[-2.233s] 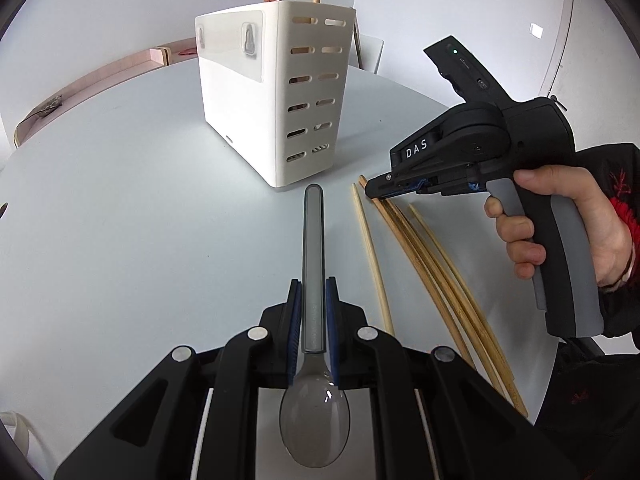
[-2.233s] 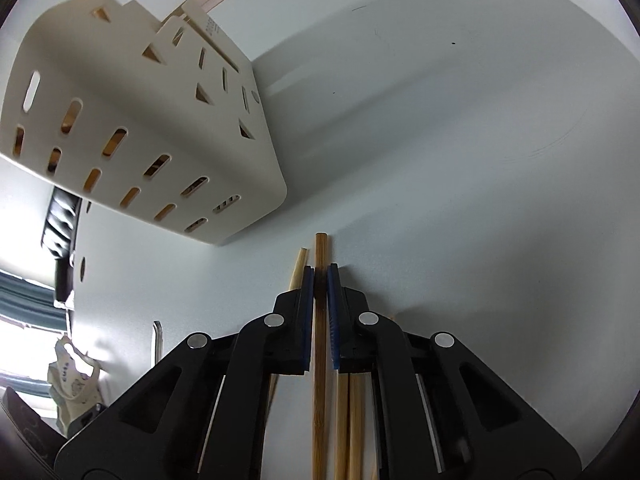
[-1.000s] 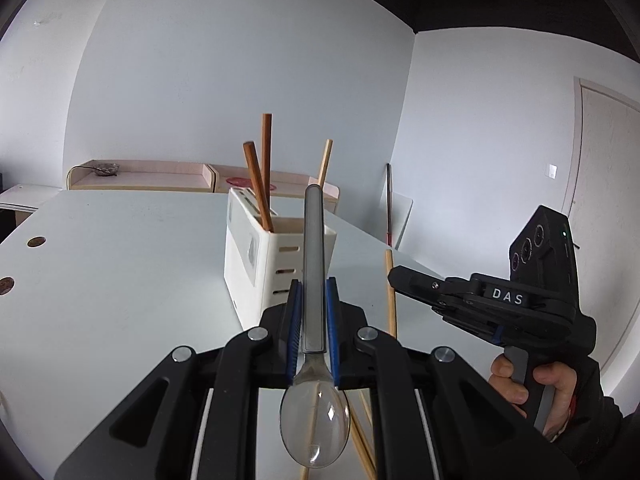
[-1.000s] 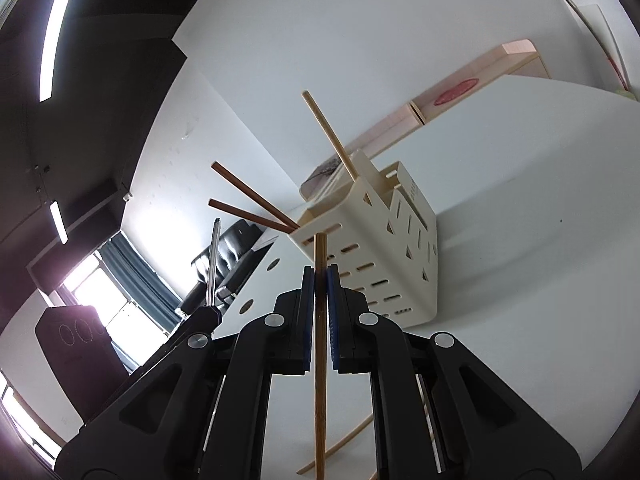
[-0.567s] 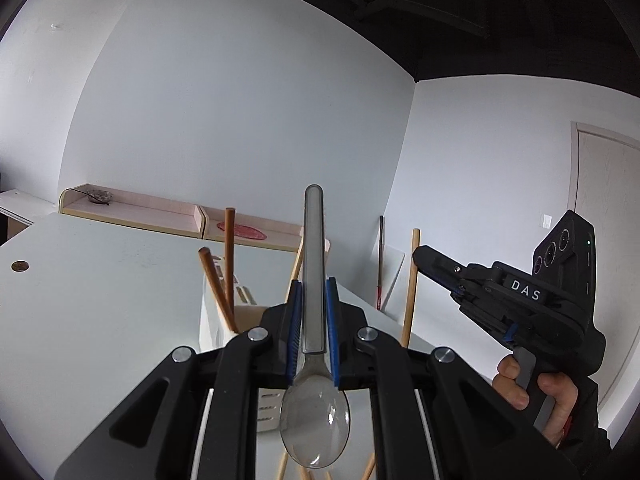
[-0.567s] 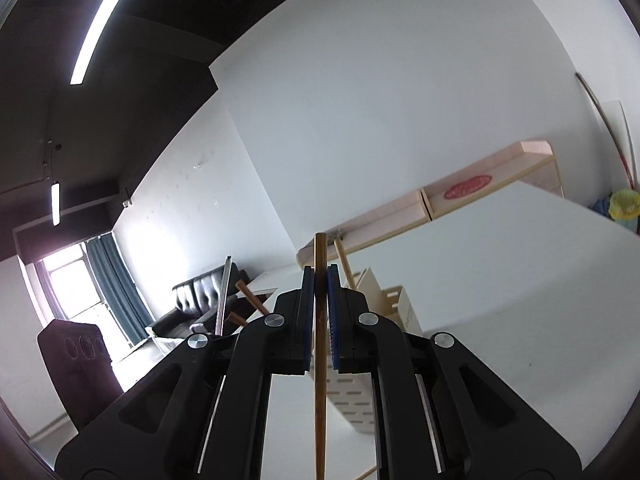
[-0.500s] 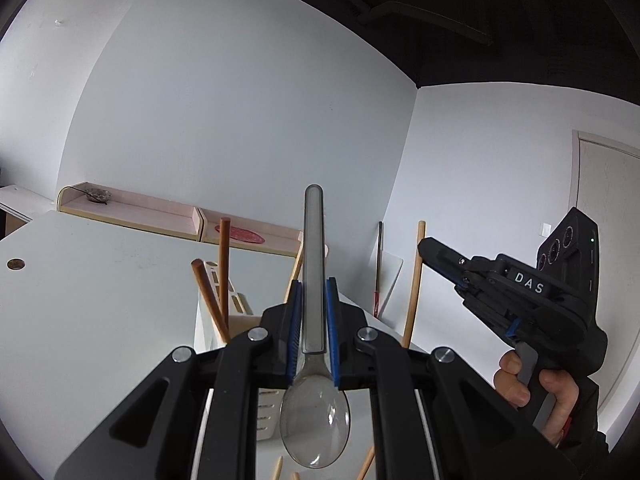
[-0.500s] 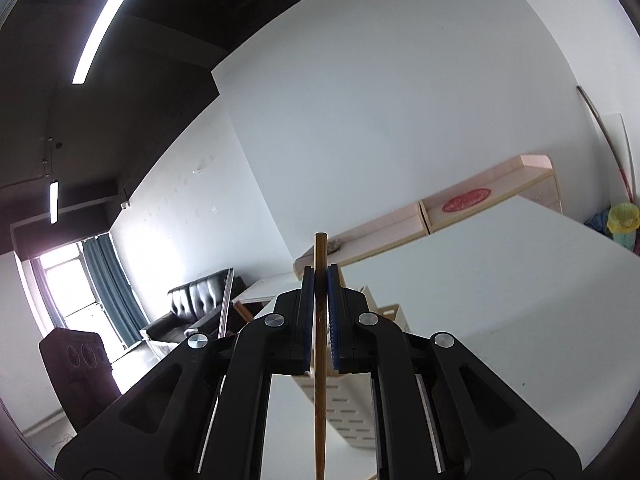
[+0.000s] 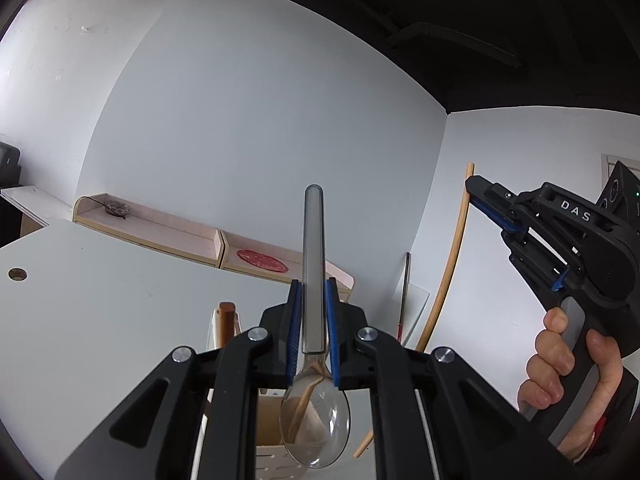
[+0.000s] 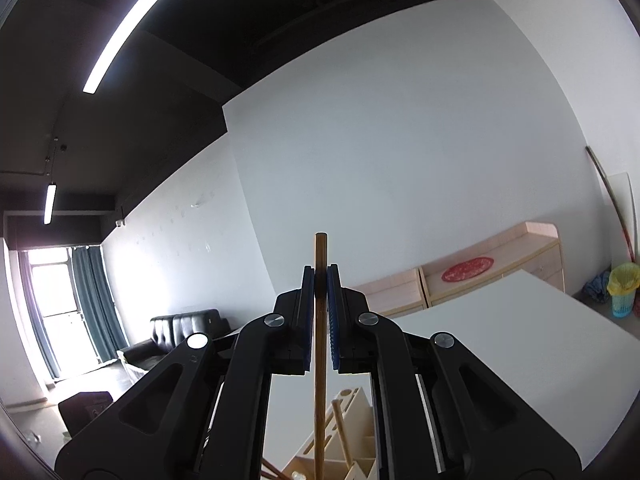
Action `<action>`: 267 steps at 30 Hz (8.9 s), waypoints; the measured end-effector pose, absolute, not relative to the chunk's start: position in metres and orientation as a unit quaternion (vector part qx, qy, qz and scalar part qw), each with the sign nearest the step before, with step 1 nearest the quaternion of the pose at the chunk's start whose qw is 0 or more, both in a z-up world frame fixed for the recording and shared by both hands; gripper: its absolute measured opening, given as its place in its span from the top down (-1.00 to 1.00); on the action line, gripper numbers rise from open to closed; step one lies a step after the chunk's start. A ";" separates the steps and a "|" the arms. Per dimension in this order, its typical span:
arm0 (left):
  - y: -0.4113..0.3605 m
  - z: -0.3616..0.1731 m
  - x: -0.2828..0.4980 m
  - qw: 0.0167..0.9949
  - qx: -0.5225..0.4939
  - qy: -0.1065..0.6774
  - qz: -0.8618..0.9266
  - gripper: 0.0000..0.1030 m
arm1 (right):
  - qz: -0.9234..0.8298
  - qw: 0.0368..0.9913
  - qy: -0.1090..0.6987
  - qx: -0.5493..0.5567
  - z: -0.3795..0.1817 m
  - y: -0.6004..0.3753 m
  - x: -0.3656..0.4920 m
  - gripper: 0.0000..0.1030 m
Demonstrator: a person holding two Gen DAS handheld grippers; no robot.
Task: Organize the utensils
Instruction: 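Lift the spoon with the left gripper while the right lifts the bamboo chopstick, then lower the spoon and bamboo chopstick into the white holder, then open both grippers to release the spoon and chopstick into the holder, then lower both grippers onto the remaining bamboo chopsticks and close on one each, then lift both bamboo chopsticks and carry them toward the white holder, then lower the left chopstick into the holder while the right lowers its chopstick in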
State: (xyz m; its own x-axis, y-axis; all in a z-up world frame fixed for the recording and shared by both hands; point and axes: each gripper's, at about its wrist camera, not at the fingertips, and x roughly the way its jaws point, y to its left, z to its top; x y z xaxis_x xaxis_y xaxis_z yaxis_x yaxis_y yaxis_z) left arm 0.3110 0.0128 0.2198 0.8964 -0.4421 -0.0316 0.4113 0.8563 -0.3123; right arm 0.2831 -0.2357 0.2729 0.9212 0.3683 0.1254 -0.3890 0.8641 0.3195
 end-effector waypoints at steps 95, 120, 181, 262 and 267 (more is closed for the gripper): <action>-0.021 0.155 0.191 0.954 0.057 0.212 -0.203 0.20 | 0.159 0.932 0.270 0.180 0.164 -0.226 0.291 0.47; -0.062 0.075 0.200 0.865 0.164 0.426 -0.207 0.20 | 0.121 0.790 0.575 0.174 0.017 -0.214 0.269 0.47; -0.006 0.069 0.210 0.880 0.097 0.408 -0.225 0.91 | 0.177 0.848 0.495 0.063 0.019 -0.178 0.222 0.92; -0.014 0.209 0.279 0.984 -0.082 -0.077 -0.139 0.91 | 0.258 0.950 -0.101 0.143 0.219 -0.189 0.310 0.92; -0.004 0.202 0.290 0.984 -0.100 -0.065 -0.136 0.91 | 0.265 0.950 -0.094 0.137 0.207 -0.188 0.314 0.92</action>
State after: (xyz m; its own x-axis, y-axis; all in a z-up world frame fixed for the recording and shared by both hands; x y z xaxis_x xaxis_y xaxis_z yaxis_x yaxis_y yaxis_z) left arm 0.2904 -0.0040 0.2021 0.9546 -0.2547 0.1547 0.2806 0.9430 -0.1788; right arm 0.3142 -0.1879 0.2067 0.8412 0.4784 0.2519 -0.5301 0.8217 0.2095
